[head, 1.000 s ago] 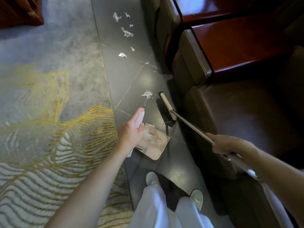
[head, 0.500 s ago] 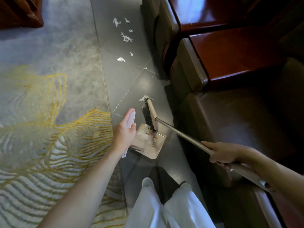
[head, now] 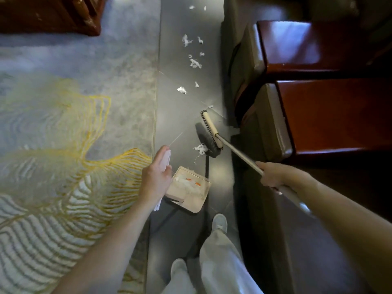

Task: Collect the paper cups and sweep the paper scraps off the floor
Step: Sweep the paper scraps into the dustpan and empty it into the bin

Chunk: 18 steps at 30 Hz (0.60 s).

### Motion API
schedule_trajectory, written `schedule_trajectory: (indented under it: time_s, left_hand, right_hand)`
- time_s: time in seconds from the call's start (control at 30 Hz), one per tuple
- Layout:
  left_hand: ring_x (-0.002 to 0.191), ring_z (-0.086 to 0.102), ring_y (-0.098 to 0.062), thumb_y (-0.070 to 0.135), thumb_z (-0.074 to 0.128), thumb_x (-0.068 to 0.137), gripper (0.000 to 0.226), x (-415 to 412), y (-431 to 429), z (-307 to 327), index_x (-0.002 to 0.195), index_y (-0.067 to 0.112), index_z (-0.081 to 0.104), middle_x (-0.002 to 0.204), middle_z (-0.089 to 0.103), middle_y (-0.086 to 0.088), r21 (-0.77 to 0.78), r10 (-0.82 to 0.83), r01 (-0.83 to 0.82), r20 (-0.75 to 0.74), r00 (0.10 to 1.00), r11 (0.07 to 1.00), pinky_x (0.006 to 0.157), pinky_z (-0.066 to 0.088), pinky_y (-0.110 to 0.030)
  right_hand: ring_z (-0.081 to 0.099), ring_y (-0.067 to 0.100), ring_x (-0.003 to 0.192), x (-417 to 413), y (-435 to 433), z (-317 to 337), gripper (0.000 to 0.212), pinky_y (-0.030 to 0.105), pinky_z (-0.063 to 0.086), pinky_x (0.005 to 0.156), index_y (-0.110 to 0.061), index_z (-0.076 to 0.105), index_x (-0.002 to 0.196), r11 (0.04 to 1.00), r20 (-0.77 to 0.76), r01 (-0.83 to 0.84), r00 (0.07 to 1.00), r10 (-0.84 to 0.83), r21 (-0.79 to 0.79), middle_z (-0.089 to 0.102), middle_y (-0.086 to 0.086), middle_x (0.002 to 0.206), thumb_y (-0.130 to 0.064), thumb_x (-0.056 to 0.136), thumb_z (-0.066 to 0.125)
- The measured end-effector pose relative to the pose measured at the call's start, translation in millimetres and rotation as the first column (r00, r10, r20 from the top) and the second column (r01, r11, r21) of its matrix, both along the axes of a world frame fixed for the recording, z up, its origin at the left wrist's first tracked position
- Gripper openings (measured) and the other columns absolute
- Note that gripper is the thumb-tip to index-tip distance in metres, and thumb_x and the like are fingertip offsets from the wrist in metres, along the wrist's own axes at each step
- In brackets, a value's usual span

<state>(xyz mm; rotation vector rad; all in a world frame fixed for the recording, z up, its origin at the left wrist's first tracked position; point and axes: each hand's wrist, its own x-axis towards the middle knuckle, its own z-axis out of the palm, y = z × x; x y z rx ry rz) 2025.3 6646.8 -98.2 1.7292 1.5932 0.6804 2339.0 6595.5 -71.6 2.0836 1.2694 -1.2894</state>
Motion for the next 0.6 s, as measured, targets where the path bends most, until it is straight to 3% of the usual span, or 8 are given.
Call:
schedule_trajectory:
  time_s: [0.1, 0.2, 0.3, 0.37, 0.47, 0.6]
  left_hand:
    - [0.096, 0.059, -0.023, 0.001, 0.057, 0.084, 0.056, 7.5, 24.6, -2.6, 0.120, 0.043, 0.050, 0.107, 0.065, 0.007, -0.006, 0.019, -0.020, -0.034, 0.999, 1.000, 0.074, 0.040, -0.018]
    - [0.103, 0.054, -0.004, -0.002, 0.059, 0.082, 0.056, 5.1, 42.1, -3.5, 0.121, 0.038, 0.054, 0.109, 0.058, 0.027, -0.014, 0.080, -0.080, 0.000, 0.997, 0.997, 0.077, 0.031, 0.003]
    - [0.104, 0.048, 0.012, -0.002, 0.060, 0.082, 0.054, 4.4, 52.8, -4.3, 0.122, 0.034, 0.056, 0.114, 0.057, 0.025, -0.054, 0.118, -0.117, 0.026, 0.993, 0.992, 0.083, 0.030, 0.003]
    - [0.100, 0.045, 0.024, -0.002, 0.060, 0.082, 0.052, 11.9, 58.9, -5.6, 0.123, 0.031, 0.058, 0.113, 0.056, 0.030, -0.066, 0.150, -0.148, 0.040, 0.988, 0.987, 0.086, 0.031, 0.000]
    - [0.098, 0.048, 0.020, -0.001, 0.058, 0.083, 0.051, 26.7, 66.0, -4.3, 0.120, 0.033, 0.058, 0.108, 0.057, 0.031, -0.073, 0.175, -0.170, 0.063, 0.983, 0.983, 0.088, 0.037, -0.011]
    - [0.095, 0.049, 0.011, 0.001, 0.059, 0.083, 0.052, 35.5, 81.0, 0.4, 0.122, 0.036, 0.057, 0.111, 0.059, 0.022, -0.073, 0.134, -0.131, 0.033, 0.991, 0.989, 0.081, 0.032, 0.001]
  right_hand:
    - [0.057, 0.016, 0.075, 9.9, 42.0, -16.8, 0.075, 0.023, 0.042, 0.052, -0.025, 0.014, 0.153, 0.999, 0.025, -0.052, 0.998, 0.052, 0.002, 0.049, 0.000, 0.087, -0.008, 0.090, 0.052]
    - [0.052, 0.014, 0.074, 11.1, 65.4, -28.1, 0.073, 0.024, 0.043, 0.059, -0.022, 0.016, 0.153, 0.991, -0.001, -0.132, 0.991, 0.132, 0.001, 0.048, -0.002, 0.088, -0.007, 0.091, 0.052]
    - [0.054, 0.016, 0.079, 3.5, 63.3, -29.7, 0.073, 0.024, 0.047, 0.063, -0.023, 0.017, 0.153, 0.978, -0.051, -0.198, 0.980, 0.194, -0.069, 0.052, 0.004, 0.100, -0.008, 0.091, 0.052]
    - [0.055, 0.014, 0.071, 0.4, 53.9, -23.1, 0.072, 0.022, 0.046, 0.052, -0.025, 0.020, 0.152, 0.960, -0.080, -0.242, 0.969, 0.232, -0.143, 0.052, 0.004, 0.090, -0.007, 0.090, 0.052]
    - [0.054, 0.012, 0.055, 4.3, 44.2, -9.6, 0.075, 0.019, 0.042, 0.036, -0.029, 0.022, 0.150, 0.934, -0.176, -0.253, 0.961, 0.213, -0.252, 0.052, 0.006, 0.082, 0.002, 0.088, 0.050]
    - [0.054, 0.014, 0.058, 28.4, 58.1, 5.4, 0.085, 0.022, 0.049, 0.048, -0.042, 0.015, 0.149, 0.938, -0.239, -0.204, 0.961, 0.138, -0.280, 0.058, 0.012, 0.098, 0.002, 0.087, 0.051]
